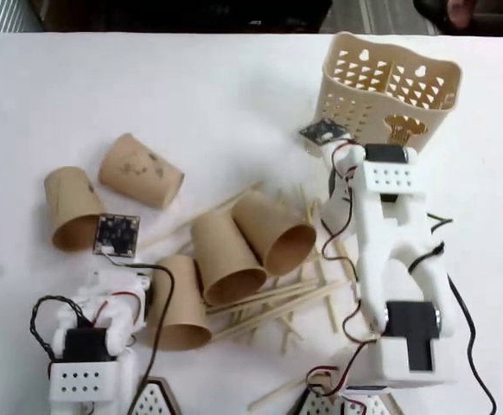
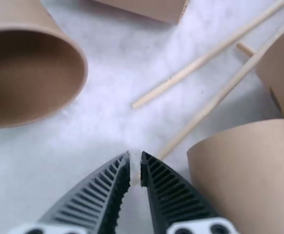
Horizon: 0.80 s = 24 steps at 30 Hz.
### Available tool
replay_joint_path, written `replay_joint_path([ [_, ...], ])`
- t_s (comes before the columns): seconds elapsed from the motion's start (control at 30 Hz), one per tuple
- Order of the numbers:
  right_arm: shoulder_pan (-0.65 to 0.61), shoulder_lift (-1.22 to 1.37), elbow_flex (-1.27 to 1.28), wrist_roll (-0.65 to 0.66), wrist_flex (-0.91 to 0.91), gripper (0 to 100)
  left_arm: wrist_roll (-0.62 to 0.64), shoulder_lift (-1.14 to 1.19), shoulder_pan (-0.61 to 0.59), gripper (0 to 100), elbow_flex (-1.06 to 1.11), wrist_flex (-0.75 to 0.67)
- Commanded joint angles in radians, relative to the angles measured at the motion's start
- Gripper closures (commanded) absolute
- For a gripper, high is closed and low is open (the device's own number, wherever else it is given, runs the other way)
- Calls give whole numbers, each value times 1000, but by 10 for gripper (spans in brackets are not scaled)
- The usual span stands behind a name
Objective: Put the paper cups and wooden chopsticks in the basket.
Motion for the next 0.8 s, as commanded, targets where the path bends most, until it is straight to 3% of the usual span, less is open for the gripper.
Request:
replay_joint_path([
  [0.0, -5, -153, 68, 17, -44, 882, 2, -5, 5, 939, -8, -2],
  [0.23, -22, -260, 236, 11, -188, 879, 2, -5, 5, 939, -8, -2],
  [0.77, -12, 128, 259, 11, -484, 882, 2, -5, 5, 939, -8, -2],
])
